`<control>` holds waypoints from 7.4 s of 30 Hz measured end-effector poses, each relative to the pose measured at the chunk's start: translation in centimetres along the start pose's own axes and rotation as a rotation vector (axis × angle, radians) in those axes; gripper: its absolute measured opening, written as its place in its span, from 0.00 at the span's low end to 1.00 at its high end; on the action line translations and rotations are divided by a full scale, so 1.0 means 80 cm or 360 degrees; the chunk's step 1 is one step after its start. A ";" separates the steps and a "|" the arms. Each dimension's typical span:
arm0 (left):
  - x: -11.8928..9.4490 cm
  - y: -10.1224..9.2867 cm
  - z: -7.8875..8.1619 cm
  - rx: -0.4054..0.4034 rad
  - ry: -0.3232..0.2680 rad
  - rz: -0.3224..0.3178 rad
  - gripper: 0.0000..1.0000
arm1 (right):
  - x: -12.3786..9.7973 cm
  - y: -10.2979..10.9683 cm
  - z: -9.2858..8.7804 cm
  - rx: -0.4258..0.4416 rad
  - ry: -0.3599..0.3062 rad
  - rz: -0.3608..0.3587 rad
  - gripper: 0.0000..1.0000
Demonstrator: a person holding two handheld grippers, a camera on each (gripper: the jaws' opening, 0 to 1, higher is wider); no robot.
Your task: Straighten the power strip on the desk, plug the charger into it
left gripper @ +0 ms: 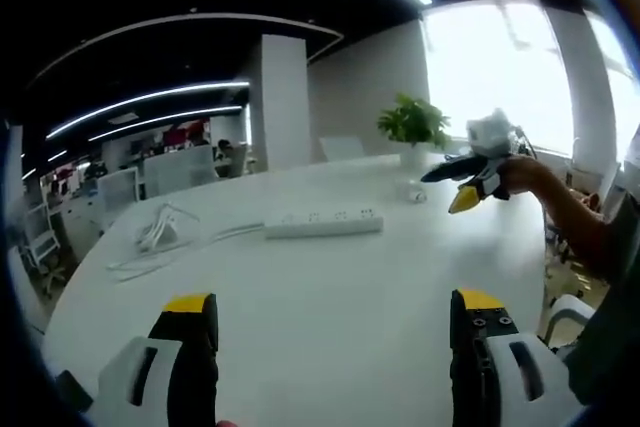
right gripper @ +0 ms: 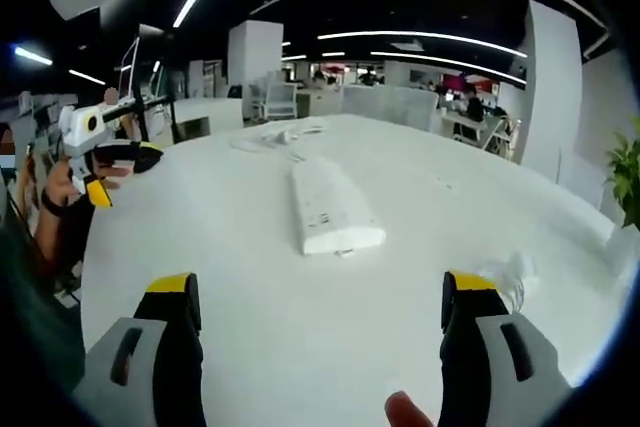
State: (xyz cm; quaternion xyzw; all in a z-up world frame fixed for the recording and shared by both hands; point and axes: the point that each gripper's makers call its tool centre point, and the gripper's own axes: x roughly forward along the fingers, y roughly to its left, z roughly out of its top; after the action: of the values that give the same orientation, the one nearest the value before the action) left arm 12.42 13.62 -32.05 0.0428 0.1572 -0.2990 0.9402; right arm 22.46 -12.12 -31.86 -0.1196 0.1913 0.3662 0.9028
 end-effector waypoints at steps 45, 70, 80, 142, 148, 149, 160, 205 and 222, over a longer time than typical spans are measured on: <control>-0.002 0.027 -0.019 -0.0047 0.0009 0.0023 0.99 | 0.099 -0.020 0.007 -0.0014 0.0191 0.0102 1.00; -0.001 0.032 -0.022 -0.0054 0.0011 0.0029 0.99 | 0.136 -0.021 0.007 -0.0043 0.0299 0.0175 1.00; -0.001 0.036 -0.024 -0.0061 0.0013 0.0037 0.99 | 0.147 -0.025 0.006 -0.0042 0.0326 0.0184 1.00; -0.005 0.050 -0.029 -0.0087 0.0008 0.0101 0.99 | 0.169 -0.030 -0.002 -0.0079 0.0277 0.0308 0.70; -0.004 0.051 -0.028 -0.0085 0.0010 0.0105 0.99 | 0.168 -0.030 -0.002 -0.0098 0.0292 0.0330 0.70; -0.004 0.051 -0.028 -0.0087 0.0011 0.0106 0.99 | 0.167 -0.028 -0.002 -0.0101 0.0290 0.0332 0.70; -0.005 0.051 -0.031 -0.0084 0.0026 0.0113 0.99 | 0.166 -0.031 -0.003 -0.0132 0.0284 0.0385 0.70; 0.012 0.050 -0.034 -0.0063 0.0076 0.0109 0.98 | 0.176 -0.056 -0.005 -0.0394 0.0347 0.0775 0.70; 0.022 0.053 -0.033 -0.0053 0.0097 0.0121 0.98 | 0.190 -0.069 -0.004 -0.0501 0.0357 0.0899 0.70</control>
State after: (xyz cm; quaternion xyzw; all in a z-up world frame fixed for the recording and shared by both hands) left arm 15.51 16.63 -35.18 0.0422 0.1890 -0.2591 0.9462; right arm 36.29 -6.73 -38.30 -0.2394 0.2560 0.6115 0.7094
